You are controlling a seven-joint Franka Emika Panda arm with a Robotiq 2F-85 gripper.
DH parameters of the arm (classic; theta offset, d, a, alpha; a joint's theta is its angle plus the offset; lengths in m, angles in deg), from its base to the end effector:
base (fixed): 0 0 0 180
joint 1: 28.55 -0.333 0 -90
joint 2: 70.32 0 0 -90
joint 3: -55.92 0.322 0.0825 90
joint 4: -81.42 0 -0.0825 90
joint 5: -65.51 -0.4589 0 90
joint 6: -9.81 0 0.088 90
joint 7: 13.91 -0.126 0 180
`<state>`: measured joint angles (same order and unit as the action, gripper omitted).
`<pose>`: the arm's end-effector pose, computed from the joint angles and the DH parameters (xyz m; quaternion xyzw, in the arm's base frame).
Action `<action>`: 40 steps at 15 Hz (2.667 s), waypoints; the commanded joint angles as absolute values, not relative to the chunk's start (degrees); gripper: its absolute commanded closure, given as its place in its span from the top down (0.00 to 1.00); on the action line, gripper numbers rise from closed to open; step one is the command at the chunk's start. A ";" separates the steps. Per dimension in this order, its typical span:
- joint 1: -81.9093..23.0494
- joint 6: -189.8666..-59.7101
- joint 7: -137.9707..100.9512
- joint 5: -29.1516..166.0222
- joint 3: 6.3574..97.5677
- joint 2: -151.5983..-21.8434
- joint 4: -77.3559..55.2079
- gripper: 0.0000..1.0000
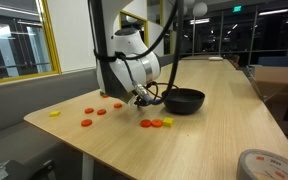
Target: Put the two yellow, the green and one orange circle into the bowl.
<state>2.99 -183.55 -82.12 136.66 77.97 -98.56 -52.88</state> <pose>0.5348 0.0399 0.1171 -0.9565 0.0747 -0.2273 0.1669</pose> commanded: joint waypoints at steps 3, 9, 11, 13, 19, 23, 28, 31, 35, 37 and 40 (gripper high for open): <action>15.92 -164.07 -77.21 129.31 92.57 -97.15 -51.30 1.00; 24.78 -140.49 -57.10 107.29 107.50 -98.02 -40.66 1.00; 25.28 -135.45 -53.37 104.65 108.70 -98.80 -36.74 1.00; 16.29 -136.22 -43.77 92.21 99.11 -94.72 -34.61 1.00; 16.89 -129.49 -25.81 83.78 101.78 -99.88 -26.69 1.00; 2.48 -122.48 -13.49 68.29 86.19 -97.05 -22.71 1.00; -11.86 -116.30 -9.58 60.55 69.77 -97.70 -18.87 1.00; -16.96 -115.56 -10.91 60.32 64.27 -98.22 -18.40 1.00; -21.12 -115.93 -12.88 61.03 60.25 -98.94 -18.78 1.00; -22.44 -115.99 -14.08 61.21 58.99 -99.18 -19.04 1.00; -24.36 -116.71 -17.53 61.99 57.06 -99.40 -19.59 1.00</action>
